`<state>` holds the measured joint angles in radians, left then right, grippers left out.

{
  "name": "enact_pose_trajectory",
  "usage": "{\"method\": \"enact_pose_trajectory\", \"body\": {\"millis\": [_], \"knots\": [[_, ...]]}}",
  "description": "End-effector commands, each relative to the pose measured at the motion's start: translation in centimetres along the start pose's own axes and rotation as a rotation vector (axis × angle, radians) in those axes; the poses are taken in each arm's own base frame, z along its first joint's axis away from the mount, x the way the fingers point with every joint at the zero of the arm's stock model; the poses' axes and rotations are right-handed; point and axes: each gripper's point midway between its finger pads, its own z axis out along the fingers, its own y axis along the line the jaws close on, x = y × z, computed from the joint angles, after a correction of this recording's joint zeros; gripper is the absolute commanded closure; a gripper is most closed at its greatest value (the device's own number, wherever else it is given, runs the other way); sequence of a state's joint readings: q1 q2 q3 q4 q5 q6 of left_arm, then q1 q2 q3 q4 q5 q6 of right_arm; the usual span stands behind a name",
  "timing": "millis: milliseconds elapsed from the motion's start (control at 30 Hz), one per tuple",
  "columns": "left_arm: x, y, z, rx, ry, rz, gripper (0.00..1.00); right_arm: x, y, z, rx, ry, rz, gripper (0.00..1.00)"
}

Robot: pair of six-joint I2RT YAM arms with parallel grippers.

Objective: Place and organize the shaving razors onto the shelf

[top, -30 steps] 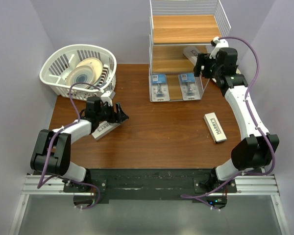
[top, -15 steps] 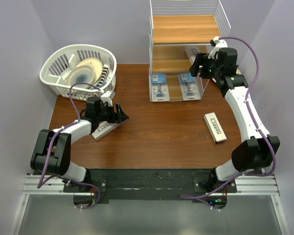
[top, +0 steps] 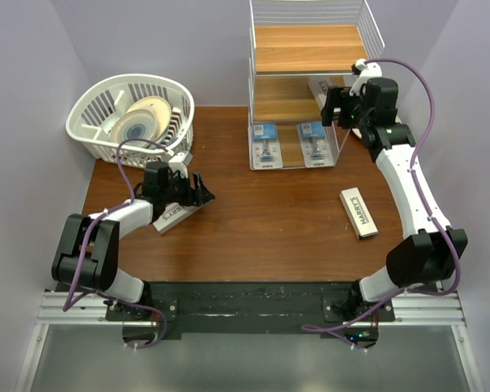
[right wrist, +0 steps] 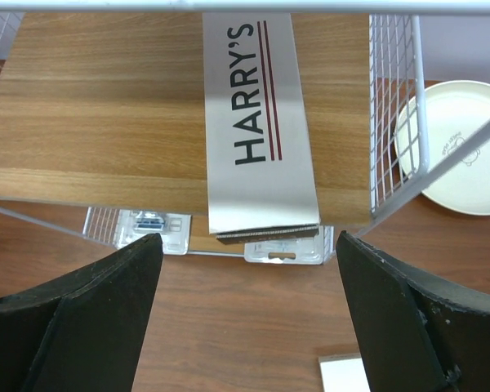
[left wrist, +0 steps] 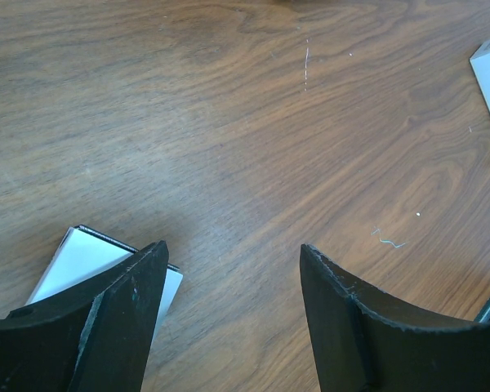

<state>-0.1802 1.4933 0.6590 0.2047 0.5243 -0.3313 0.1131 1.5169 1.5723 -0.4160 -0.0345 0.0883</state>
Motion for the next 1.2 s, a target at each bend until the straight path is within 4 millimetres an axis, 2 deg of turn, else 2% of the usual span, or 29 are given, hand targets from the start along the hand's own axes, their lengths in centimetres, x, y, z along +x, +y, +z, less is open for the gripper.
{"method": "enact_pose_trajectory", "body": {"millis": [0, 233, 400, 467, 500, 600, 733, 967, 1167], "knots": [[-2.0, -0.9, 0.2, 0.029, -0.055, 0.036, 0.29, -2.4, 0.0, 0.9, 0.001, -0.074, -0.033, 0.06], [-1.8, -0.7, 0.2, 0.025, -0.052, 0.035, 0.29, -1.7, -0.2, 2.4, 0.006, -0.064, -0.051, 0.05], [-1.8, -0.6, 0.3, 0.022, -0.052, 0.034, 0.29, -1.7, -0.2, 2.8, 0.001, -0.075, -0.067, 0.18], [-1.7, -0.6, 0.3, 0.021, -0.048, 0.032, 0.29, -1.6, -0.1, 2.8, -0.006, -0.072, -0.075, 0.23], [-1.7, -0.6, 0.4, 0.021, -0.048, 0.031, 0.3, -1.6, -0.1, 2.8, -0.008, -0.072, -0.078, 0.29], [-1.6, -0.5, 0.5, 0.02, -0.046, 0.028, 0.29, -1.3, -0.5, 2.8, 0.017, -0.063, -0.074, 0.36], [-1.7, -0.4, 0.8, 0.022, -0.042, 0.023, 0.3, -0.7, -0.7, 2.7, 0.027, -0.048, -0.073, 0.4], [-1.7, -0.3, 1.1, 0.026, -0.038, 0.014, 0.29, -0.7, -1.9, 2.2, 0.096, -0.05, -0.061, 0.46], [-1.5, -0.3, 1.2, 0.026, -0.036, 0.012, 0.29, -0.9, -3.5, 1.2, 0.202, -0.059, -0.016, 0.46]]}}
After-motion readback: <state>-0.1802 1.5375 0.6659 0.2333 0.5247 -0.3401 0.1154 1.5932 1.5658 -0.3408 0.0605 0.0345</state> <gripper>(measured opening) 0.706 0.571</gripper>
